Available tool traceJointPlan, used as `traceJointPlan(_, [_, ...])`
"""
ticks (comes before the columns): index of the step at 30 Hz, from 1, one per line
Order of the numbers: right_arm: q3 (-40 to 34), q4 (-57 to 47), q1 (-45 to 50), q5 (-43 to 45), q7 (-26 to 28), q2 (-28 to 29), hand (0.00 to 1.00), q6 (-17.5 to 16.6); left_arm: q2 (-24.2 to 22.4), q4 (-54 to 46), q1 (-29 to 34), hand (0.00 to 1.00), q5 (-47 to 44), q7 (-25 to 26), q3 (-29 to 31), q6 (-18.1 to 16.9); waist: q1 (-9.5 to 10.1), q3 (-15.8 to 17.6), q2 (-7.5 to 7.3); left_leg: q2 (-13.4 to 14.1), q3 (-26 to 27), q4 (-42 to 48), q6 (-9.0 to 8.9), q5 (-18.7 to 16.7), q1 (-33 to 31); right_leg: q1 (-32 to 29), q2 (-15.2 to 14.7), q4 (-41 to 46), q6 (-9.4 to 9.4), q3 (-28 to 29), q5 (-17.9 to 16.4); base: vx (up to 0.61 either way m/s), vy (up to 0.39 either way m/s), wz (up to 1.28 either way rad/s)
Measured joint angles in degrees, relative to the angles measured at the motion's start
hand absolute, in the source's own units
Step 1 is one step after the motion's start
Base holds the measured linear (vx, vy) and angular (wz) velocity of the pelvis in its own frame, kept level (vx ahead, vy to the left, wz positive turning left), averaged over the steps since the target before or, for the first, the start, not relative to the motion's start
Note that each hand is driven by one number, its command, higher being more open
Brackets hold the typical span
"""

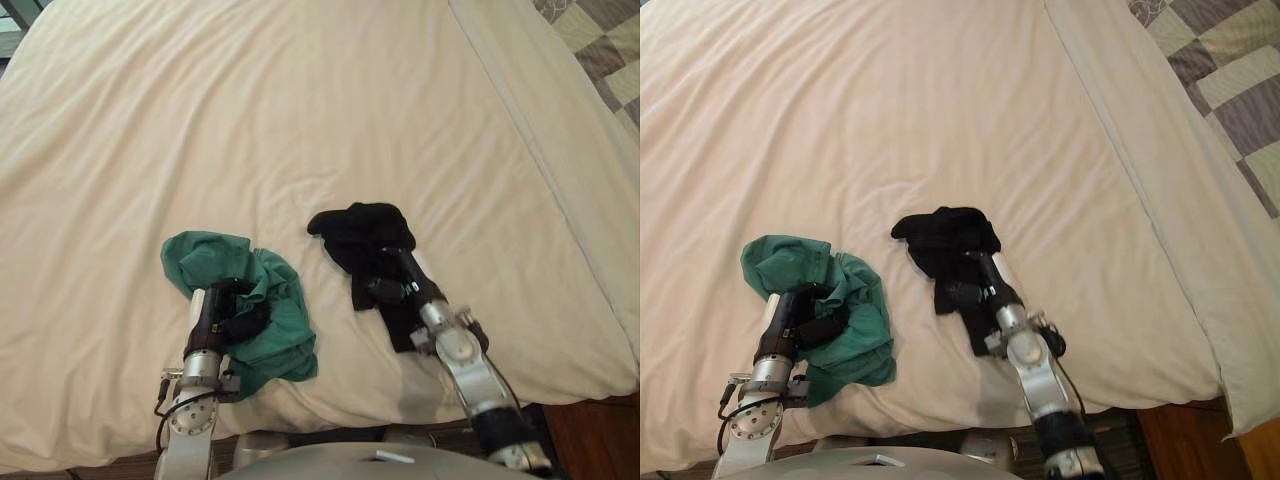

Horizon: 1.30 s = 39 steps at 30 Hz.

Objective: Tidy up the quilt and then pick up the clothes from the bed and put them into the laundry hamper

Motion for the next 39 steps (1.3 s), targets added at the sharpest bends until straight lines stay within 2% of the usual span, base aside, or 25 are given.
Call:
traceJointPlan(3, [0.1,-4.7,9.6,12.1,0.9,6.0,0.0,0.2,0.7,0.7,1.0,0.0,-13.2,-0.3,0.3,-1.8,-0.06,0.4,-1.3,2.4,-3.2,4.3,1.02,-2.1,-1.6,-2.5,5.5,8.5,-1.05,16.6,-10.0,0.02,-0.048,0.85])
traceJointPlan(4, [2.0,-7.5,13.6,18.9,1.2,9.5,0.0,-0.2,1.1,1.3,-0.6,0.0,-20.2,-0.8,0.6,-2.6,-0.86,0.4,-3.91,0.4,-7.4,7.4,0.56,-2.4,-6.2,1.0,8.9,1.7,-3.22,19.6,-11.4,-0.07,-0.145,1.09])
traceJointPlan(5, [2.5,-8.0,14.3,20.5,1.1,10.3,0.0,-0.3,1.0,1.3,-0.7,0.0,-22.1,-1.1,0.8,-3.1,-0.43,0.3,-4.97,-1.3,-8.6,8.7,0.23,-2.7,-7.6,2.7,7.3,-0.8,-2.34,16.9,-13.6,-0.08,-0.199,1.36])
traceJointPlan(6, [3.8,-8.0,14.1,23.2,0.5,10.4,0.0,-0.4,0.3,1.5,-0.7,0.0,-25.7,-1.2,0.6,-3.4,-0.11,0.2,-5.27,-2.4,-10.3,11.9,0.05,-3.5,-10.4,3.9,6.3,-3.1,2.2,14.7,-14.5,-0.06,-0.107,1.14])
traceJointPlan(7, [4.0,-8.2,14.1,24.6,-0.6,9.7,0.0,-1.1,-1.6,1.6,-0.5,0.0,-29.2,-1.3,-0.2,-3.3,0.34,0.9,-2.93,-2.6,-13.0,14.8,0.13,-4.2,-12.9,5.5,6.5,-3.2,2.5,10.5,-14.7,-0.05,-0.055,1.4])
traceJointPlan(9, [3.4,-8.9,14.4,24.1,-3.2,9.4,0.0,-1.9,-3.4,1.5,1.0,0.0,-32.4,-0.9,-0.5,-3.4,0.99,1.4,-0.48,-1.0,-9.2,17.3,4.13,-6.1,-15.1,8.3,6.4,-3.3,2.72,3.7,-14.6,-0.03,-0.031,1.58])
traceJointPlan(11, [2.1,-10.6,15.4,20.2,-6.9,8.2,0.0,-3.1,-4.3,1.5,2.3,0.0,-34.0,-0.2,-0.3,-3.4,1.93,0.4,1.38,6.8,8.8,21.5,9.52,-5.7,-18.4,10.1,6.2,-3.1,2.74,-5.2,-14.5,0.01,-0.066,1.79])
traceJointPlan(13, [-0.5,-11.6,15.2,14.9,-8.4,6.7,0.0,-3.0,-4.9,1.7,2.5,0.0,-34.0,0.2,-0.5,-3.4,2.76,-0.2,2.66,8.8,15.1,22.8,15.01,-2.5,-20.8,10.2,6.0,-2.8,2.85,-10.0,-14.3,0.07,0.046,1.54])
traceJointPlan(15, [-4.0,-10.8,14.7,11.9,-9.2,5.5,0.0,-2.6,-5.2,3.5,2.2,0.0,-33.8,0.3,-1.2,-3.5,3.6,-0.5,3.24,5.9,12.2,19.0,12.31,2.6,-21.7,9.3,4.7,0.8,2.08,-13.8,-13.8,0.04,0.111,1.3])
traceJointPlan(17, [-8.5,-8.0,13.3,11.1,-9.5,3.8,0.0,-3.0,-5.3,7.4,0.3,0.0,-33.8,0.8,-3.0,-3.5,1.33,-0.7,5.6,2.3,7.8,7.2,12.14,7.0,-21.2,6.1,7.4,0.7,-2.84,-14.2,-18.2,-0.12,0.095,1.66])
traceJointPlan(18, [-10.7,-6.2,12.9,10.1,-9.9,4.7,0.0,-3.0,-4.9,11.8,-1.7,0.0,-33.7,0.8,-2.1,-3.3,-2.7,-1.8,4.22,1.3,15.1,6.1,14.88,3.3,-22.2,7.9,11.5,-10.9,-3.23,-13.5,-14.9,-0.13,0.018,2.6])
traceJointPlan(19, [-12.7,-6.1,14.0,10.1,-11.5,4.5,0.0,-3.3,-4.3,16.0,-4.3,0.0,-33.4,1.4,-2.3,-2.4,-2.88,-1.4,3.22,4.7,20.3,17.2,17.56,-1.0,-24.8,10.1,10.6,-11.9,1.1,-18.5,-10.1,-0.05,-0.004,2.19])
traceJointPlan(21, [-14.8,-4.7,14.8,10.0,-12.7,2.8,0.0,-2.3,-4.2,19.4,-3.5,0.0,-32.9,2.0,-3.4,-1.0,-1.7,-1.9,3.81,10.1,20.8,27.6,17.66,-2.4,-25.0,10.5,8.8,-5.9,1.14,-22.0,-10.4,0.05,0.149,0.92])
traceJointPlan(22, [-16.7,-4.6,16.3,10.0,-13.6,2.3,0.0,-2.3,-4.1,20.0,-1.9,0.0,-31.1,2.2,-5.2,0.1,-1.89,-2.0,4.39,7.4,18.3,24.9,12.11,-2.5,-23.6,11.2,7.3,-2.8,0.74,-24.6,-10.8,0.11,0.248,0.99])
traceJointPlan(25, [-20.3,-2.9,18.7,10.2,-15.6,2.2,0.0,-1.7,-3.7,20.7,-1.9,0.0,-28.5,2.5,-7.5,0.5,-1.64,-2.5,2.89,-0.8,15.0,19.8,12.47,-2.8,-24.0,9.5,-1.1,8.5,-1.29,-26.8,-9.8,0.13,0.296,1.54])
traceJointPlan(26, [-21.3,-1.1,19.1,10.2,-16.1,1.3,0.0,-1.4,-2.7,22.5,-2.6,0.0,-26.6,2.6,-8.3,0.4,-2.01,-2.5,2.73,-3.1,16.4,17.1,9.61,-5.7,-22.5,7.8,-6.2,16.1,-8.35,-26.6,-5.5,0.17,0.357,1.27])
traceJointPlan(27, [-21.1,-0.1,19.0,10.2,-16.1,1.2,0.0,-1.1,-1.9,23.4,-2.9,0.0,-26.5,2.8,-8.1,0.4,-2.17,-2.6,1.63,-2.9,19.0,18.1,7.45,-8.3,-21.5,7.2,-8.7,18.3,-11.92,-26.4,-3.4,0.29,0.373,0.95])
traceJointPlan(28, [-20.4,0.0,19.1,10.2,-16.2,1.2,0.0,-0.8,-0.6,23.3,-2.8,0.0,-26.5,2.9,-8.0,0.3,-1.4,-2.3,1.5,-0.1,17.7,27.8,12.15,-10.5,-23.0,5.8,-10.0,22.6,-14.44,-23.8,-2.7,0.36,0.162,0.28])
traceJointPlan(29, [-19.4,-0.2,19.8,10.0,-16.2,0.8,0.0,-0.5,-0.3,23.6,-1.5,0.0,-26.5,3.4,-7.6,0.4,-0.41,-1.9,3.95,1.6,14.3,29.1,13.52,-10.9,-22.2,5.3,-7.9,25.4,-12.02,-20.6,-3.8,0.34,0.124,0.28])
traceJointPlan(31, [-18.4,-0.4,20.5,10.2,-16.3,1.8,0.0,0.1,-0.4,22.5,-1.2,0.0,-26.5,4.9,-7.0,0.7,-0.47,-2.0,3.82,-2.3,11.6,23.7,14.56,-8.6,-19.3,3.4,-4.0,25.2,-9.04,-14.6,-7.5,0.25,0.2,1.0])
traceJointPlan(33, [-15.3,-0.7,22.8,10.4,-16.3,1.1,0.0,0.1,-1.7,20.3,-0.9,0.0,-26.6,5.0,-7.2,0.2,-2.35,-1.8,5.08,-8.5,4.3,10.1,10.78,-4.4,-13.9,0.7,3.9,26.3,-10.15,-10.5,-12.0,0.16,0.226,1.7])
traceJointPlan(34, [-12.7,-0.9,22.8,10.8,-15.9,2.0,0.0,0.1,-1.5,19.3,-1.5,0.0,-26.7,5.3,-7.0,-0.6,-3.38,-1.7,1.92,-9.2,7.7,14.9,11.04,-10.9,-13.9,-2.3,3.9,27.5,-10.94,-9.9,-14.2,0.13,0.023,1.17])
traceJointPlan(35, [-8.5,-3.6,24.5,10.8,-14.8,3.3,0.0,-0.2,-1.0,17.2,-0.6,0.0,-26.7,5.1,-7.1,-1.9,-1.63,-0.2,2.28,-1.4,8.8,36.9,15.31,-18.6,-16.7,-5.4,5.1,30.0,-9.54,-7.7,-17.0,0.18,-0.038,0.67])
traceJointPlan(36, [-6.6,-4.7,25.2,10.8,-13.8,3.1,0.0,-0.6,-1.8,17.0,0.1,0.0,-26.7,5.1,-7.3,-2.3,-0.69,-0.4,5.17,3.4,5.0,34.0,9.37,-20.1,-14.6,-6.2,8.7,29.4,-9.23,-7.4,-17.6,0.18,-0.016,0.5])
traceJointPlan(39, [-0.7,-1.9,22.7,12.0,-12.2,7.0,0.0,0.5,-2.1,18.6,-2.0,0.0,-26.9,5.7,-10.1,-0.1,-0.89,0.6,2.31,-6.4,-1.8,29.7,10.55,-17.8,-13.7,-7.4,6.5,17.6,-7.37,-1.7,-19.0,0.13,0.017,1.5])
